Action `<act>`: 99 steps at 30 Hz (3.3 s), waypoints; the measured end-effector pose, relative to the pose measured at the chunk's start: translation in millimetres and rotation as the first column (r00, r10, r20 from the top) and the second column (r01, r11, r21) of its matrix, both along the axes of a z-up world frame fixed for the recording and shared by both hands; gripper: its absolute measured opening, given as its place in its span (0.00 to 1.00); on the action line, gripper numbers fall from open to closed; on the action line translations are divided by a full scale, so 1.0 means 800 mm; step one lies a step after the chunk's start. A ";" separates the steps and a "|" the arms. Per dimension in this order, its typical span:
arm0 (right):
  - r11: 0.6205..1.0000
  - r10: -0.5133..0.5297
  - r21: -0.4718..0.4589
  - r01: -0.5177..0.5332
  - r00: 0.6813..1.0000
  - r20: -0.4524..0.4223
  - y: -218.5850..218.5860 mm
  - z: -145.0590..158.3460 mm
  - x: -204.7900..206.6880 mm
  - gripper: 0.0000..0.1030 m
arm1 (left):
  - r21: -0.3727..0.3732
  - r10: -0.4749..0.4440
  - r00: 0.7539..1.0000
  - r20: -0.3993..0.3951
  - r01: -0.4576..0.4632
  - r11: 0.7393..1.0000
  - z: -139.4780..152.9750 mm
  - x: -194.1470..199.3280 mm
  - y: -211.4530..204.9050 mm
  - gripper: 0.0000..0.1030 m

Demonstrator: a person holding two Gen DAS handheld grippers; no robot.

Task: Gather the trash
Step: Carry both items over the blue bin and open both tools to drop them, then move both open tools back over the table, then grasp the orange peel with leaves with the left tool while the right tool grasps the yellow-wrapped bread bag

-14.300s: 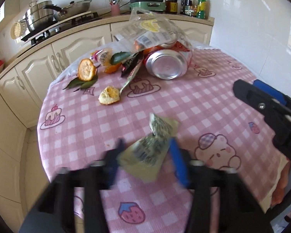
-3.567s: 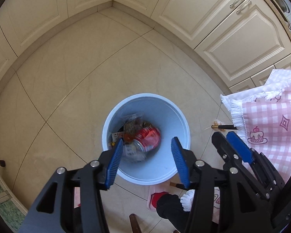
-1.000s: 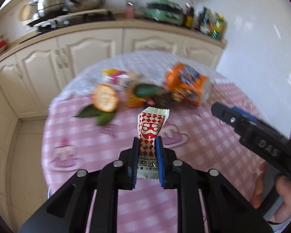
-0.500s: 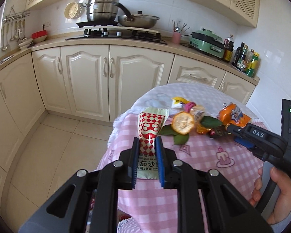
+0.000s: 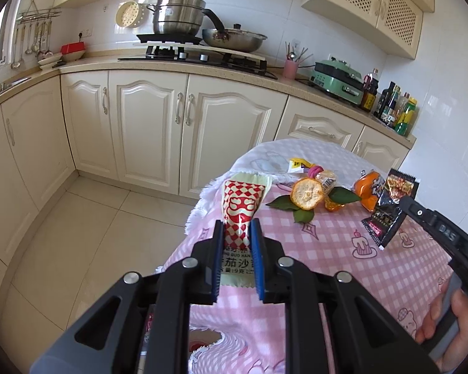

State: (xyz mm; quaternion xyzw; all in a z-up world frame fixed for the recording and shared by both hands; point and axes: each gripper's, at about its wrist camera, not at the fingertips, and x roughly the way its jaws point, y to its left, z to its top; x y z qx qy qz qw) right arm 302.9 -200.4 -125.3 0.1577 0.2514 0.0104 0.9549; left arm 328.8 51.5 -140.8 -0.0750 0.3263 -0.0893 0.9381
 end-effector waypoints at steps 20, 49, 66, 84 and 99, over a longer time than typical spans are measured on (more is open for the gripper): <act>0.853 0.501 -0.075 -0.517 0.850 -0.163 0.337 -0.095 0.023 0.02 | -0.072 0.249 0.954 -0.167 -0.263 0.962 -0.112 -0.053 0.224 0.16; 0.835 0.481 -0.034 -0.549 0.760 -0.437 0.394 -0.271 0.096 0.03 | -0.098 0.251 0.889 -0.384 -0.309 0.946 -0.275 0.015 0.270 0.22; 0.832 0.501 -0.041 -0.553 0.782 -0.371 0.382 -0.208 0.066 0.04 | -0.090 0.250 0.923 -0.292 -0.286 0.954 -0.197 -0.015 0.251 0.30; 0.918 0.345 -0.167 -0.360 0.932 -0.113 0.190 -0.020 0.014 0.45 | -0.066 0.064 0.998 -0.028 -0.066 0.996 -0.007 -0.031 0.083 0.49; 0.986 0.082 -0.131 -0.103 0.984 -0.158 -0.041 -0.008 0.064 0.53 | 0.011 -0.190 0.981 -0.040 0.190 0.982 0.004 0.077 -0.120 0.50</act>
